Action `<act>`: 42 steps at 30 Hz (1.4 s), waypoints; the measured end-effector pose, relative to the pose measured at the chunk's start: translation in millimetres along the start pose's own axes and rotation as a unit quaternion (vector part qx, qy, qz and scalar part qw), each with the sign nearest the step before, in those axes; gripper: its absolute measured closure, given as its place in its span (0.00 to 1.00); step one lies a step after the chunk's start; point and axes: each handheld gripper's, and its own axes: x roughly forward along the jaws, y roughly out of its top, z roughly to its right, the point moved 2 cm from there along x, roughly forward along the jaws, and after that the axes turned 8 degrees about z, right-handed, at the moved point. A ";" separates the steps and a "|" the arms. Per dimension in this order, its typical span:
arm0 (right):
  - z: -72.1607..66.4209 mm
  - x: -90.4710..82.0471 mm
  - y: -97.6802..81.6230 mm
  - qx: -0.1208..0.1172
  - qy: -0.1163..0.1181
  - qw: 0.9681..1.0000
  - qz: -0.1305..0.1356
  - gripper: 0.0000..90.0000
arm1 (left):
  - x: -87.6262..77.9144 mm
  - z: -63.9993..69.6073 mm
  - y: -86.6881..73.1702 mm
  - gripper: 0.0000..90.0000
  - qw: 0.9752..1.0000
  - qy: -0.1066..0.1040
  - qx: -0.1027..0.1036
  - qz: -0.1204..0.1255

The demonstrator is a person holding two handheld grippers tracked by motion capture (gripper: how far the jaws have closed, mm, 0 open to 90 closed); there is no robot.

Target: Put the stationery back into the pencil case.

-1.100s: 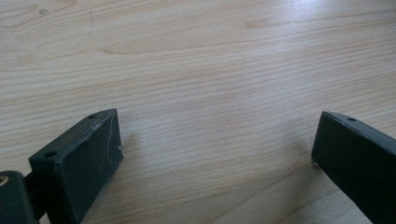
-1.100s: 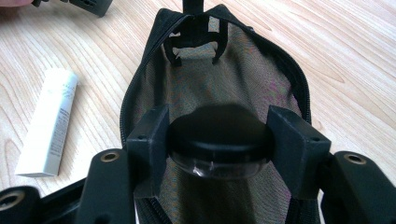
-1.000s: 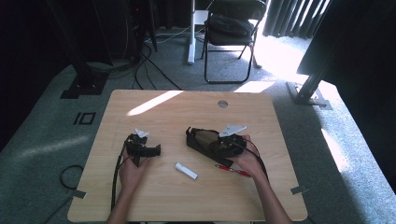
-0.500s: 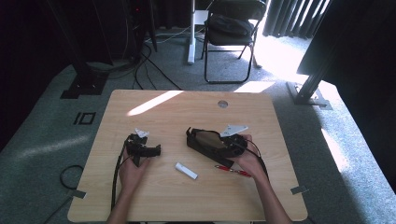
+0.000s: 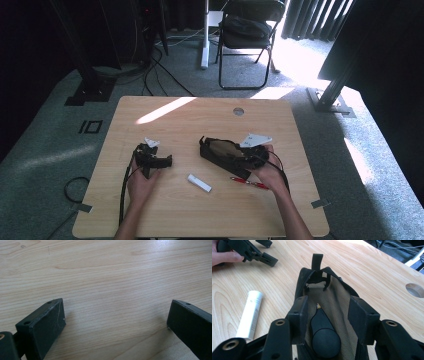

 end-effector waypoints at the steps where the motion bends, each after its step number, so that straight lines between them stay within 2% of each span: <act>1: -0.8 -0.9 0.2 -0.001 0.000 1.000 0.000 0.56 | 0.0 0.0 0.0 0.02 1.000 0.000 0.000 0.000; 26: -19.4 -29.3 6.1 -0.022 -0.011 0.999 0.031 0.58 | 0.0 0.0 0.0 0.02 1.000 0.000 0.000 0.000; 42: -30.0 -42.1 0.0 -0.034 -0.012 0.999 0.032 0.64 | 0.0 0.0 0.0 0.02 1.000 0.000 0.000 0.000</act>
